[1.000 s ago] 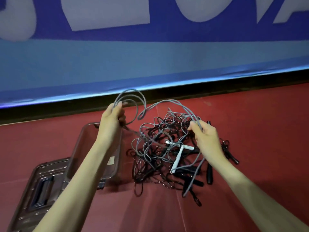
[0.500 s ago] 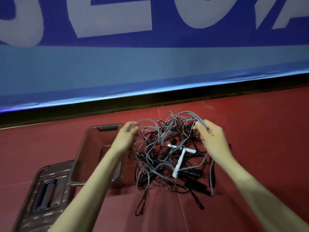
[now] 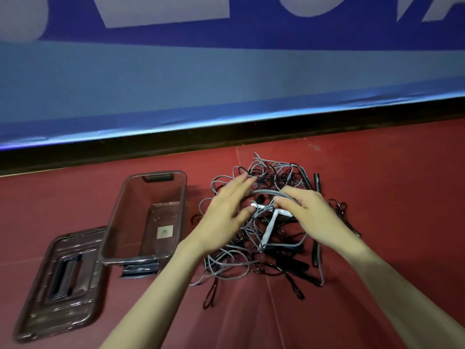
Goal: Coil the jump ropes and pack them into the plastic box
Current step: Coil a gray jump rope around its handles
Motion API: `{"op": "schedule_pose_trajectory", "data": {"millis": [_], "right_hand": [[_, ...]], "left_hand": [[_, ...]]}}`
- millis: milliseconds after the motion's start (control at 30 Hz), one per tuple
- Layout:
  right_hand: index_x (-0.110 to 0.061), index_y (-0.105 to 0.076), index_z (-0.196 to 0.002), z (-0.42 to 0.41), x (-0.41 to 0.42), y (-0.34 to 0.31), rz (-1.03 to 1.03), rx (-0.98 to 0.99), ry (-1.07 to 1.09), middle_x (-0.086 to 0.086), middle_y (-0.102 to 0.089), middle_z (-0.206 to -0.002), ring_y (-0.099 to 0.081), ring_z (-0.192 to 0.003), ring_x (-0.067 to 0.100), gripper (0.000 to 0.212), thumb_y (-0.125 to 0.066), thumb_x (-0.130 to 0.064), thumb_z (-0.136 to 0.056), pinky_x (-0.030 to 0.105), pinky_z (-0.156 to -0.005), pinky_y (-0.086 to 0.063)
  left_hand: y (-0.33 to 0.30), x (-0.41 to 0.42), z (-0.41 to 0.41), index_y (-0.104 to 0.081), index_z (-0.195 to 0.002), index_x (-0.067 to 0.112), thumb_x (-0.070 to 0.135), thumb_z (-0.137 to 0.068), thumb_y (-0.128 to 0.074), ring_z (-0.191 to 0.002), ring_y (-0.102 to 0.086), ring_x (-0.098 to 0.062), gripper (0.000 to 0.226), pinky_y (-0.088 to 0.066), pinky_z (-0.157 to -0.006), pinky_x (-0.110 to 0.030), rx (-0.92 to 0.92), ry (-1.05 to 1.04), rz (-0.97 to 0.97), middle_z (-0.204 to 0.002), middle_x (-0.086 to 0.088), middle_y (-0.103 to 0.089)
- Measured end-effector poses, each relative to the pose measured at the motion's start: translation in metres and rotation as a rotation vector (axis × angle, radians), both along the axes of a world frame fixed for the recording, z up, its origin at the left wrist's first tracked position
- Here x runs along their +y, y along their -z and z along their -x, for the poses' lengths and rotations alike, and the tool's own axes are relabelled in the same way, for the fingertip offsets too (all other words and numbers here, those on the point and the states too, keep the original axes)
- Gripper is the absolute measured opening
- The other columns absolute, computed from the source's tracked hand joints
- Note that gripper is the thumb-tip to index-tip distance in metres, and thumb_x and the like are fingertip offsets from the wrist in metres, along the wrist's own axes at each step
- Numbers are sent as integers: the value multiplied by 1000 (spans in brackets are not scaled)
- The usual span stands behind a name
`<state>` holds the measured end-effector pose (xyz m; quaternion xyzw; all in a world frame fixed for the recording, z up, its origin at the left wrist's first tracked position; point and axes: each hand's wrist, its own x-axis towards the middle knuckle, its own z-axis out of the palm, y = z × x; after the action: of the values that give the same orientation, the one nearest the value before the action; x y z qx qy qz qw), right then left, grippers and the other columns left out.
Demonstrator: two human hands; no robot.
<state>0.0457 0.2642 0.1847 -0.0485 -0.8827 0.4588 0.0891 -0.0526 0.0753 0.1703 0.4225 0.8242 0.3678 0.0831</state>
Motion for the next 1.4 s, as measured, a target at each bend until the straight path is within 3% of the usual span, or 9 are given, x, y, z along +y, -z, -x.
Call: {"op": "schedule_pose_trajectory", "data": {"millis": [100,200,467,700,900,1000,1100,1233,1400], "right_hand": [[-12,-59,-75,-4,-6,2,4,-5,-28,-9,-36,-58,-31,-55,3,27,-57,-26,-98,23,-53,-23],[-7,-57,-75,-8,-6,12,-18,-59,-56,-9,-33,-58,-30,-53,4,30,-58,-27,-98,22,-50,-22],[-17,-53,-74,-13,1,80,87,-282,1,-10,-45,-63,-42,-60,6,26,-53,-22,-99,27,-61,-36],[-17,-65,-78,-30,14,128,73,-494,42,7,-63,-75,-52,-71,7,17,-61,-24,-93,34,-74,-46],[1,-64,-74,-38,19,126,427,-399,194,4,-66,-67,-67,-79,13,29,-58,-14,-97,15,-81,-45],[-4,-57,-64,-36,20,122,523,-313,332,14,-53,-57,-66,-63,16,35,-56,-16,-98,21,-82,-44],[-7,-65,-83,-32,17,117,633,-237,491,1,-33,-48,-40,-44,12,19,-56,-14,-98,31,-69,-51],[-8,-56,-78,-26,13,96,738,-160,605,-4,-22,-49,-23,-39,9,21,-52,-9,-99,29,-49,-31],[-23,-48,-47,-20,6,63,636,-228,426,-3,-21,-49,-18,-39,10,53,-53,-11,-98,26,-44,-16]], "left_hand": [[2,6,-7,-56,-122,25,21,-101,-49,-109,-51,1,23,-37,-93,-20,-66,29,-61,-120,9,-59],[5,-1,-15,-55,-85,24,15,-100,-50,-77,-48,1,18,-34,-71,-15,-53,-50,-162,-80,12,-52],[-6,-9,-12,-60,-82,18,7,-99,-47,-72,-50,1,25,-40,-70,-12,-342,-298,-522,-73,17,-58],[-16,-1,-12,-59,-79,17,5,-101,-42,-65,-47,0,31,-38,-66,-11,-442,-282,-628,-65,16,-54],[-18,-11,11,-59,-76,16,9,-101,-42,-58,-42,-2,31,-35,-63,-17,-716,-494,-950,-66,12,-53],[-2,-24,23,-69,-72,22,15,-101,-45,-58,-37,-4,39,-30,-62,-22,-766,-555,-944,-69,10,-52],[15,-32,25,-72,-74,21,14,-100,-46,-57,-37,-5,37,-28,-61,-24,-839,-630,-908,-65,10,-51],[32,-37,19,-64,-81,13,5,-99,-46,-50,-44,-1,26,-37,-49,-12,-768,-730,-628,-53,13,-53],[48,-45,10,-64,-95,17,1,-92,-54,-90,-55,-16,19,-44,-73,-14,-592,-725,-209,-90,1,-65]]}}
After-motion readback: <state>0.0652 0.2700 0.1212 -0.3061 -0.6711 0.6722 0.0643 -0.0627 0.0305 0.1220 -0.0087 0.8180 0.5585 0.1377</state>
